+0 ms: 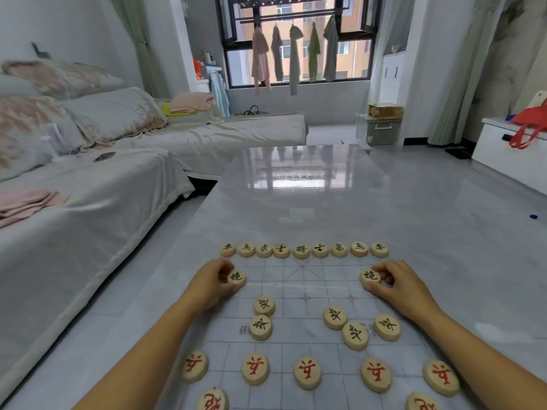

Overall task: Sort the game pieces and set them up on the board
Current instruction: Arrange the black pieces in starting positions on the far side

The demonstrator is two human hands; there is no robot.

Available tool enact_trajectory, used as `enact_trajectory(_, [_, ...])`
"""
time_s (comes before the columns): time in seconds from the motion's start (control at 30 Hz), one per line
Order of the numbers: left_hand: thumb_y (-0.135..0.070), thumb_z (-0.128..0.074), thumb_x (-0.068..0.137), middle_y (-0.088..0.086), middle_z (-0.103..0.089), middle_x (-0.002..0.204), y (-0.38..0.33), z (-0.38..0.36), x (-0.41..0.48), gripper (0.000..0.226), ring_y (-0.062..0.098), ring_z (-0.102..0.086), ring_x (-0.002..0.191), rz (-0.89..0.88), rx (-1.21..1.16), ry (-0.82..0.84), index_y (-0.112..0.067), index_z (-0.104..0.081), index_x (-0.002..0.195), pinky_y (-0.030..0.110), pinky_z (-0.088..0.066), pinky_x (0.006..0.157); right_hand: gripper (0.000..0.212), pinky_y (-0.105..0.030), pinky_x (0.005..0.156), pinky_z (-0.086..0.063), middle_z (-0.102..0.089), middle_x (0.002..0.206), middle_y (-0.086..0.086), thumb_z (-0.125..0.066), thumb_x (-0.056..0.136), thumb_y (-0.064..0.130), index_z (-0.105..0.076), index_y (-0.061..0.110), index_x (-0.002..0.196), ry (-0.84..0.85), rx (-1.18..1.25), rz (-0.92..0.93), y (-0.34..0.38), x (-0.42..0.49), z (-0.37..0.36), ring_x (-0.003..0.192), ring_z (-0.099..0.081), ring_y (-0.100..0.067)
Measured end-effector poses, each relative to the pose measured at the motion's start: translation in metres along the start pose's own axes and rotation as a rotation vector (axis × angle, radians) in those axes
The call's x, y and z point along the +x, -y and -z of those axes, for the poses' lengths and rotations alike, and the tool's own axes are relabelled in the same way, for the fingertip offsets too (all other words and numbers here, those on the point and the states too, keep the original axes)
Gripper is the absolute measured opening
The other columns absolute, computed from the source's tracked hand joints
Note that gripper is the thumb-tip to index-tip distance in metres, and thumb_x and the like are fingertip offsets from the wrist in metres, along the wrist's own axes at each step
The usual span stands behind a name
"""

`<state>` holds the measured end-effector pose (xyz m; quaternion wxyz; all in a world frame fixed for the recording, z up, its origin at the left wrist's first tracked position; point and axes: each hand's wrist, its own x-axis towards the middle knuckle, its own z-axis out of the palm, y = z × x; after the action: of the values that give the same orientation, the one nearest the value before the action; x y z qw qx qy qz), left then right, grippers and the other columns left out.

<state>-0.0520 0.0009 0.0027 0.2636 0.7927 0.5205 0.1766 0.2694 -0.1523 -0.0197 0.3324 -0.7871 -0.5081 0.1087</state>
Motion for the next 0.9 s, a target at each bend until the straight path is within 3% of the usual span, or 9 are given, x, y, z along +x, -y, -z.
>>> enact_trajectory(0.3, [-0.018, -0.074, 0.076, 0.003, -0.052, 0.111, 0.016, 0.003, 0.001, 0.03, 0.015, -0.051, 0.098, 0.017, -0.21, 0.014, -0.022, -0.058, 0.101, 0.021, -0.039, 0.084, 0.029, -0.025, 0.07, -0.039, -0.054, 0.097, 0.0, -0.073, 0.076, 0.03, -0.061, 0.02, 0.101, -0.011, 0.006, 0.004, 0.0, 0.002, -0.005, 0.083, -0.052, -0.012])
enact_trajectory(0.5, [-0.019, -0.072, 0.078, 0.003, -0.051, 0.112, 0.018, 0.001, 0.003, 0.035, 0.016, -0.05, 0.101, 0.01, -0.23, 0.005, -0.018, -0.061, 0.111, 0.024, -0.04, 0.089, 0.032, -0.017, 0.062, -0.037, -0.053, 0.096, 0.001, -0.073, 0.076, 0.031, -0.06, 0.019, 0.103, -0.012, 0.002, 0.009, -0.002, 0.002, -0.006, 0.079, -0.05, -0.006])
enact_trajectory(0.9, [-0.024, -0.068, 0.081, 0.002, -0.049, 0.103, 0.02, -0.006, 0.005, 0.04, 0.016, -0.049, 0.096, -0.041, -0.139, -0.054, -0.019, -0.06, 0.12, 0.024, -0.038, 0.084, 0.029, -0.025, 0.068, -0.038, -0.054, 0.098, 0.002, -0.072, 0.076, 0.032, -0.059, 0.023, 0.1, -0.006, -0.011, 0.002, -0.001, 0.002, -0.008, 0.087, -0.052, -0.013])
